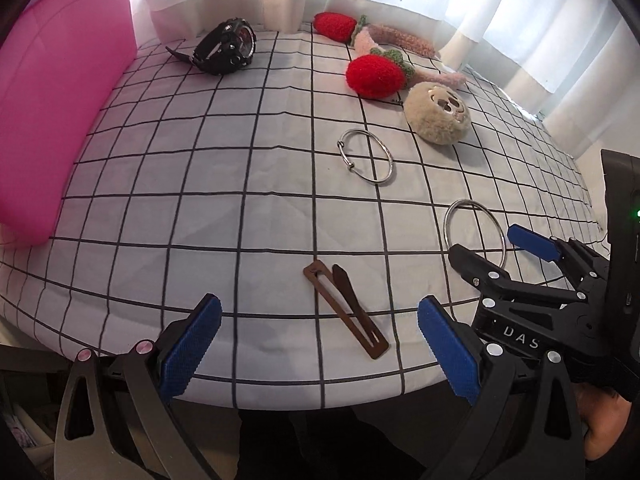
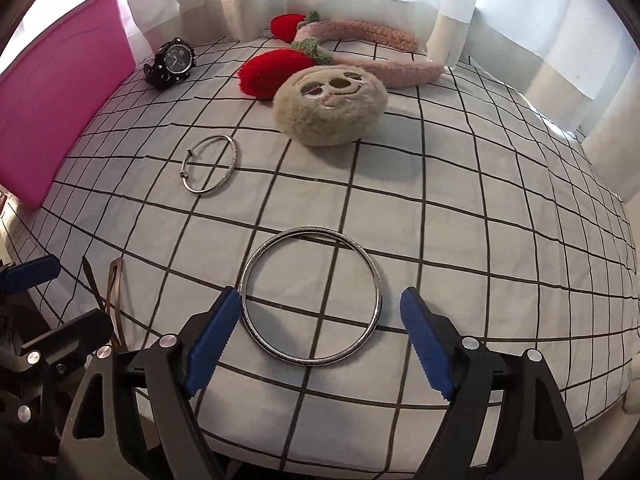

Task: Organize jewelry
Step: 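Grasp the brown hair clip with the left tool, then grasp the large silver ring with the right tool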

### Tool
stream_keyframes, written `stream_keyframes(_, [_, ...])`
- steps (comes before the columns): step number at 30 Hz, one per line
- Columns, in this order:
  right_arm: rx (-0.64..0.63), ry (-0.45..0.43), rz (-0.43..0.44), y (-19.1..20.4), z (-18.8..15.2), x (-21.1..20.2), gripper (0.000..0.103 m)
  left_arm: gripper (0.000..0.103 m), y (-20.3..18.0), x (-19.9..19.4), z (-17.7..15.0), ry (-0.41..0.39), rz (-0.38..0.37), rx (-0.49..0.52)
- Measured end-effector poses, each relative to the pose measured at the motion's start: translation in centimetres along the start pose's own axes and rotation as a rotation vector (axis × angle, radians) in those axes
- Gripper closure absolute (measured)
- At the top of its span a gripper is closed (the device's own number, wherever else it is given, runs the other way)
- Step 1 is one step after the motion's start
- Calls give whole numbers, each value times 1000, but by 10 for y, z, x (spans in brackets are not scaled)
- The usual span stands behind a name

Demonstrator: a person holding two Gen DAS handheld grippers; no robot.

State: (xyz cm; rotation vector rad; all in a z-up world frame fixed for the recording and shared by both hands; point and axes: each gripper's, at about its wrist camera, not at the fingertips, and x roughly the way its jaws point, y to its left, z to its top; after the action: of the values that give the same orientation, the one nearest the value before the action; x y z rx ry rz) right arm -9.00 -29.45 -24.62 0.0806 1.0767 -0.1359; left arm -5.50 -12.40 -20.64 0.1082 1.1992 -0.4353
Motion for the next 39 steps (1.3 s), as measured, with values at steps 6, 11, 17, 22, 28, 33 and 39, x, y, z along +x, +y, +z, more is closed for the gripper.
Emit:
stream_keyframes(6, [6, -17, -7, -10, -4, -1, 25, 6, -8, 17, -4, 36, 18, -23])
stream_keyframes(11, [-3, -28, -8, -9, -5, -2, 24, 12, -14, 19, -6, 38, 73, -2])
stream_keyframes(17, [-11, -43, 7, -9, -7, -3, 26, 63, -18, 11, -11, 0, 152, 38])
stream_keyframes(22, [-14, -54, 16, -8, -7, -5, 34, 90, -16, 8, -14, -10, 122, 48])
stream_keyframes(28, [0, -72, -6, -14, -6, -10, 100, 90, -12, 5, -11, -14, 107, 33])
stream_keyframes(33, [-7, -78, 7, -16, -6, -9, 99, 90, -15, -1, -9, -32, 111, 41])
stream_keyframes(39, [66, -71, 84, -26, -5, -14, 37, 90, -13, 2, -8, -22, 109, 39])
